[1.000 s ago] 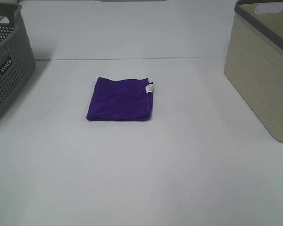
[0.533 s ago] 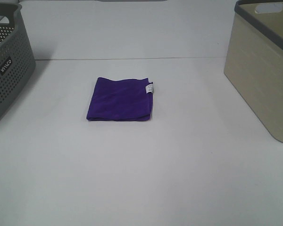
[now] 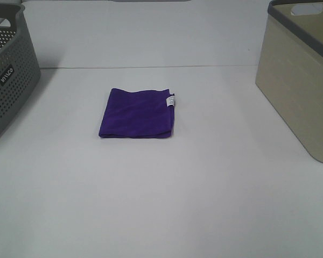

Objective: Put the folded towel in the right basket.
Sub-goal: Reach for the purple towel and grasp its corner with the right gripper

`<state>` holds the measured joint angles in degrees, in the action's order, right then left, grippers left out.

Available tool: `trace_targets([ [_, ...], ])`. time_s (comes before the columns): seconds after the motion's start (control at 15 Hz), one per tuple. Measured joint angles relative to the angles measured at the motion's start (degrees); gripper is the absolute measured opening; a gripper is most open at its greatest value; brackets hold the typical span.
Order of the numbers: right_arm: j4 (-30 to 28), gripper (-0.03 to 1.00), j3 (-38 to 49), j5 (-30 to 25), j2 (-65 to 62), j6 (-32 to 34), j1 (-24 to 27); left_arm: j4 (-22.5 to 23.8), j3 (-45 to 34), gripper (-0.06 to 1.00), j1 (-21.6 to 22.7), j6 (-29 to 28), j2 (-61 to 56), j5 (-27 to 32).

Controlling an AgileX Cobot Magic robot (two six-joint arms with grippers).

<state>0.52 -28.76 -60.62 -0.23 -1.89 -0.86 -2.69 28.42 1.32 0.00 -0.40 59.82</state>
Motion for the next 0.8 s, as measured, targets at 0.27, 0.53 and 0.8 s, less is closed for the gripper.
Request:
trace_targets([
  [0.27, 0.0, 0.96, 0.0, 0.0, 0.0, 0.0, 0.0, 0.0, 0.0, 0.99, 0.0, 0.0, 0.0, 0.0],
  [0.53, 0.0, 0.96, 0.0, 0.0, 0.0, 0.0, 0.0, 0.0, 0.0, 0.99, 0.0, 0.3, 0.0, 0.0],
  [0.8, 0.0, 0.96, 0.0, 0.0, 0.0, 0.0, 0.0, 0.0, 0.0, 0.99, 0.0, 0.3, 0.0, 0.0],
])
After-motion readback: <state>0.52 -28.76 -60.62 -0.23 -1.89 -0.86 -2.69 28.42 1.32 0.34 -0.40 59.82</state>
